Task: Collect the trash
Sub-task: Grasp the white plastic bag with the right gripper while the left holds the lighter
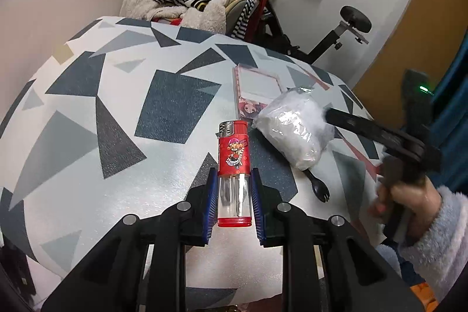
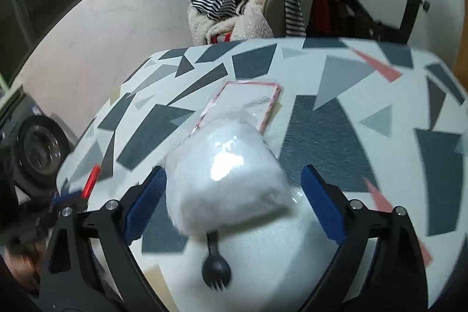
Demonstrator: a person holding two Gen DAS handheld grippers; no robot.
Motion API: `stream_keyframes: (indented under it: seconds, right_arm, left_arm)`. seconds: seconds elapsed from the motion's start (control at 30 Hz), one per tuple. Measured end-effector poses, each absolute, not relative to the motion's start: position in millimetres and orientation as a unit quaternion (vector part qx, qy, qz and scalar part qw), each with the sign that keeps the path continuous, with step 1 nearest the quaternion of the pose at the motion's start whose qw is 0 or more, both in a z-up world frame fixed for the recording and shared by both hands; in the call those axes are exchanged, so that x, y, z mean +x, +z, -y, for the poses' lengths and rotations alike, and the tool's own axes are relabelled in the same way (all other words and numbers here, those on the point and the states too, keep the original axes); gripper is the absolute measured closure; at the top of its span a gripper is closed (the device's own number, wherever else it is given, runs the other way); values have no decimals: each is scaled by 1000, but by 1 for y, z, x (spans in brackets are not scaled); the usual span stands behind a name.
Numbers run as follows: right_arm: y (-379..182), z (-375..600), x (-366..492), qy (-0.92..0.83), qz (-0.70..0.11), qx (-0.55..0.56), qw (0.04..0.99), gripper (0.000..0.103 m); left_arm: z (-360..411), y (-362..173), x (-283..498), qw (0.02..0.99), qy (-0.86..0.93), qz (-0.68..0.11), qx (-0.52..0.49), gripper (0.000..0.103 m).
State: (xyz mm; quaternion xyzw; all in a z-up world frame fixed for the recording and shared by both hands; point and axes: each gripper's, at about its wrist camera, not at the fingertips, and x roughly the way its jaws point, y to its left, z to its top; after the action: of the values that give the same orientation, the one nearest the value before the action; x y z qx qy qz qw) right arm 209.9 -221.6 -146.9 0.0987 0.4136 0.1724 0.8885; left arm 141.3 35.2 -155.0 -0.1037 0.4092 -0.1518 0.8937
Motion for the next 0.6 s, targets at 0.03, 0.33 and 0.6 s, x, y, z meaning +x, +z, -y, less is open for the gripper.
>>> stream_keyframes:
  seconds: [0.03,0.33,0.6]
  right_arm:
    - [-150,220,216,171,-421,107,884,12]
    - [-161,214,227,207,-442,97,868,46]
    - [-129,209,190,193,-377,26,905,49]
  left_arm:
    - [-37,-155,141,894,-153,-408,-106,81]
    - [-46,-158,136,893,-168,-404,-107,81]
    - [-48,-144,126,898,-187,-387,-95,81]
